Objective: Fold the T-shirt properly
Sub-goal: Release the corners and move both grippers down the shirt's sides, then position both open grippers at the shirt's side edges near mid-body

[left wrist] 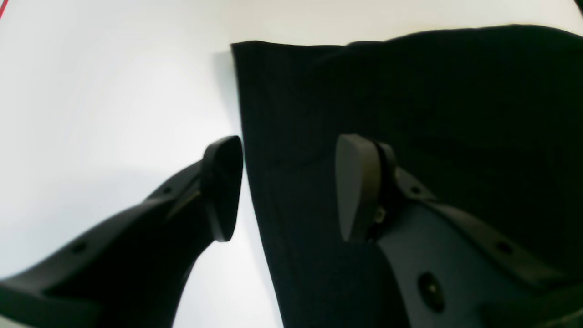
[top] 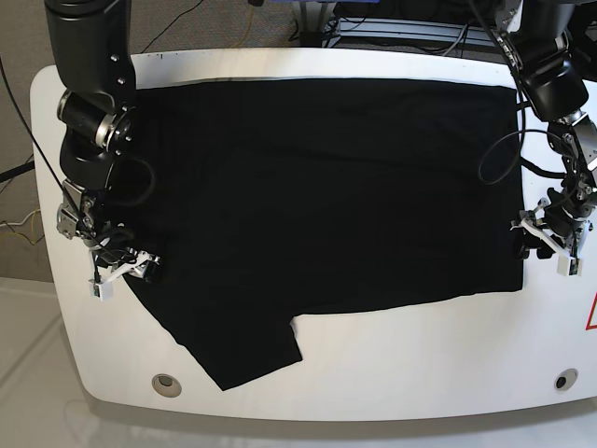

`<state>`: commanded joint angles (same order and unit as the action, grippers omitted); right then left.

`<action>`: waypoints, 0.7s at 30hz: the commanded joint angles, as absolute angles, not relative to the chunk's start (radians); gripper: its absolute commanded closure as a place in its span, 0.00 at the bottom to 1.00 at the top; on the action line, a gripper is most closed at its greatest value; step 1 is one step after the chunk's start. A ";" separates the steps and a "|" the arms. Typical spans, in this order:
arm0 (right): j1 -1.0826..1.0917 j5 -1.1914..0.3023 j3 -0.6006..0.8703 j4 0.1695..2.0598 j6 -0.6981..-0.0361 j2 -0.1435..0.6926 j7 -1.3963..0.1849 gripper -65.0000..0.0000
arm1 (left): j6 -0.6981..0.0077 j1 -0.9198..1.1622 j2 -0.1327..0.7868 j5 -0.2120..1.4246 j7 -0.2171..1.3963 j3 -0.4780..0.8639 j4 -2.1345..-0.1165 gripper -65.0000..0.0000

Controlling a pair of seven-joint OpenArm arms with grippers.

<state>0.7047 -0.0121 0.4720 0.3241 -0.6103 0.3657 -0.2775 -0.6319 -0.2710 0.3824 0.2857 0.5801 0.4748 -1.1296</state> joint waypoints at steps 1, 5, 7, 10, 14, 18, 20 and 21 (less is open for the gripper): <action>0.706 -0.009 0.474 0.311 -0.609 0.365 -0.267 0.48 | -0.632 -0.270 0.382 0.286 0.581 0.475 -1.132 0.52; 0.712 0.009 0.483 0.256 -0.599 0.355 -0.212 0.48 | -0.636 -0.262 0.381 0.286 0.586 0.472 -1.143 0.51; 0.701 0.041 0.478 0.213 -0.581 0.352 -0.151 0.48 | -0.639 -0.260 0.380 0.283 0.586 0.471 -1.148 0.52; 0.698 0.049 0.466 0.209 -0.564 0.349 -0.132 0.48 | -0.640 -0.261 0.380 0.282 0.585 0.470 -1.146 0.52; 0.692 0.058 0.431 0.214 -0.542 0.346 -0.108 0.48 | -0.641 -0.266 0.380 0.281 0.586 0.470 -1.142 0.52; 0.685 0.066 0.363 0.225 -0.512 0.341 -0.089 0.48 | -0.642 -0.275 0.384 0.282 0.582 0.471 -1.136 0.53; 0.682 0.071 0.320 0.234 -0.498 0.338 -0.089 0.48 | -0.643 -0.282 0.385 0.283 0.579 0.472 -1.134 0.53; 0.681 0.071 0.308 0.239 -0.495 0.337 -0.094 0.48 | -0.643 -0.284 0.386 0.283 0.579 0.471 -1.134 0.53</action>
